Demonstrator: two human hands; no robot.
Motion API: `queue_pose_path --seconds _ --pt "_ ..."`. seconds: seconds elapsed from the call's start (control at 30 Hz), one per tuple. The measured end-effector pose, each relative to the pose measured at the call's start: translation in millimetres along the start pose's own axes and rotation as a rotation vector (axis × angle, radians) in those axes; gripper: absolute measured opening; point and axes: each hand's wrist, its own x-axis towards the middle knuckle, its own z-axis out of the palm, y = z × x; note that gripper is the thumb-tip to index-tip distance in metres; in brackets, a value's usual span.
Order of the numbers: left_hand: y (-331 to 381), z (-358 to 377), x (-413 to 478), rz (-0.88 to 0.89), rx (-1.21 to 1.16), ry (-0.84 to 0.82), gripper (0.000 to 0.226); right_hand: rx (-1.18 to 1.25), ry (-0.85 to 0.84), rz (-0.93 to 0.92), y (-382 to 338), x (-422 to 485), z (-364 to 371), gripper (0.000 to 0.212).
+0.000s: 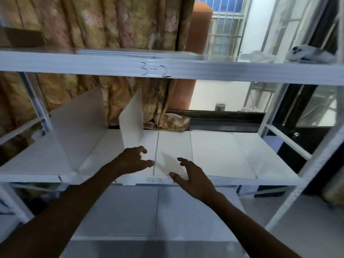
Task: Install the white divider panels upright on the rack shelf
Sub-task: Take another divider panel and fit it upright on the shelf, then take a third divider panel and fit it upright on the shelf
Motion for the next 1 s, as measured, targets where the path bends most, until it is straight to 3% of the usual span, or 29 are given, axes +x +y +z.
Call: queue_pose_path --seconds 0.53,1.0 --pt "162 93 26 0.195 0.027 -0.098 0.062 -0.09 0.104 0.149 124 -62 -118 0.071" --pt "195 115 127 0.236 -0.066 -0.184 0.045 -0.254 0.086 0.185 182 7 -152 0.076"
